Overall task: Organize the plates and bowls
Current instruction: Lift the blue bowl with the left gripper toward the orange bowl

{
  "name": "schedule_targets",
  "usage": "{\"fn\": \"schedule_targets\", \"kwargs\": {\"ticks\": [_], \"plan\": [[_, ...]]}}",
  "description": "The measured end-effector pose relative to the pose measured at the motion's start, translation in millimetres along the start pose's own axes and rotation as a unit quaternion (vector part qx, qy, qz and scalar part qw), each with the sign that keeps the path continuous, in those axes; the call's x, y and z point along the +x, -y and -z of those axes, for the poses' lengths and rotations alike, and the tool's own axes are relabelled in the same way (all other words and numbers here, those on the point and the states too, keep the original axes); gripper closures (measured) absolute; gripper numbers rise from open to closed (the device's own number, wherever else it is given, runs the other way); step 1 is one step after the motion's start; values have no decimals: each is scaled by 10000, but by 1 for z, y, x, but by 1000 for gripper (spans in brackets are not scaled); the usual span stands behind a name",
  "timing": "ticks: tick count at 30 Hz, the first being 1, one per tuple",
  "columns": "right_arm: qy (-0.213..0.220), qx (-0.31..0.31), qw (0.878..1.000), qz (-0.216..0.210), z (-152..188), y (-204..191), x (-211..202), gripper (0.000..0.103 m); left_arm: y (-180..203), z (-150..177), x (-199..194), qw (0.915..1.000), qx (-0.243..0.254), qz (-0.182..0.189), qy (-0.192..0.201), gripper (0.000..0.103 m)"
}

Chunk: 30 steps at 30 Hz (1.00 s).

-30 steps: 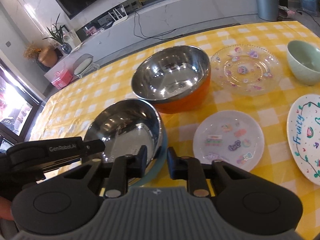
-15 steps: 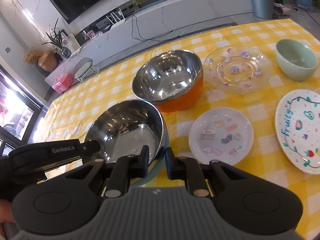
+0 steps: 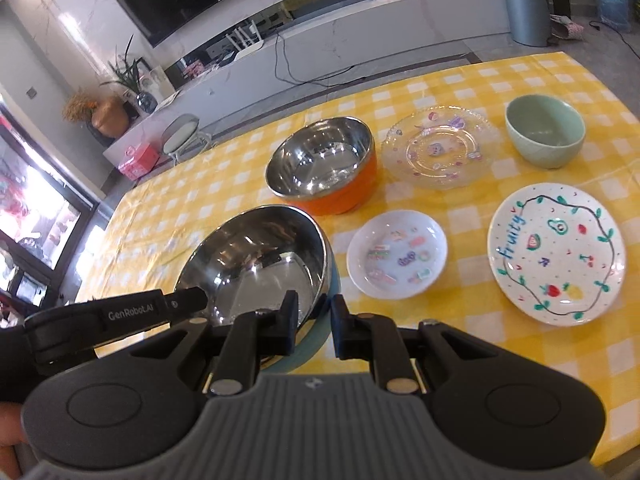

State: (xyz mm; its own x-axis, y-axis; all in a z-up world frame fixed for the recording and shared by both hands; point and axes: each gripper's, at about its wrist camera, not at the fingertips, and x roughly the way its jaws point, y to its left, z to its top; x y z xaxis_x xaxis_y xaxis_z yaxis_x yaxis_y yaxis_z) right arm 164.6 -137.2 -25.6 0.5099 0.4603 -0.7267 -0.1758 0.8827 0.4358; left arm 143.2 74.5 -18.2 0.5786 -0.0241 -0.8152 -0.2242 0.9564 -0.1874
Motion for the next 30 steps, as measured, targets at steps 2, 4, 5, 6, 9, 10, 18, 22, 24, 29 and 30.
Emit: {"fn": "schedule_targets", "kwargs": {"ticks": [2, 4, 5, 6, 9, 10, 18, 22, 24, 29, 30], "plan": [[-83, 0, 10000, -51, 3, 5, -3, 88, 1, 6, 0, 10000, -10, -53, -55, 95], [-159, 26, 9998, -116, 6, 9, -5, 88, 2, 12, -2, 9999, -16, -93, -109, 95], [-184, 31, 9997, -141, 9, 11, -6, 88, 3, 15, -3, 9999, -22, -100, -133, 95], [-204, 23, 9996, -174, 12, 14, -7, 88, 3, 18, -2, 9998, -38, -98, -166, 95], [-350, 104, 9990, -240, 19, 24, -3, 88, 5, 29, 1, 9995, -78, -139, -285, 95], [-402, 151, 9987, -261, 23, 28, -3, 88, 6, 32, 3, 9994, -61, -165, -314, 95], [-606, 150, 9978, -223, 34, 37, 8, 88, 8, 47, 14, 9981, -51, -327, -519, 95], [-623, 64, 9978, -204, 34, 37, 11, 88, 9, 48, 14, 9983, -5, -354, -469, 95], [-645, 48, 9977, -196, 33, 37, 12, 88, 10, 48, 14, 9982, 18, -348, -484, 95], [-822, 179, 9962, -221, 32, 42, 16, 86, 12, 50, 16, 9979, 95, -361, -535, 95], [-842, 196, 9960, -231, 32, 43, 17, 86, 12, 50, 16, 9978, 121, -377, -526, 95]]}}
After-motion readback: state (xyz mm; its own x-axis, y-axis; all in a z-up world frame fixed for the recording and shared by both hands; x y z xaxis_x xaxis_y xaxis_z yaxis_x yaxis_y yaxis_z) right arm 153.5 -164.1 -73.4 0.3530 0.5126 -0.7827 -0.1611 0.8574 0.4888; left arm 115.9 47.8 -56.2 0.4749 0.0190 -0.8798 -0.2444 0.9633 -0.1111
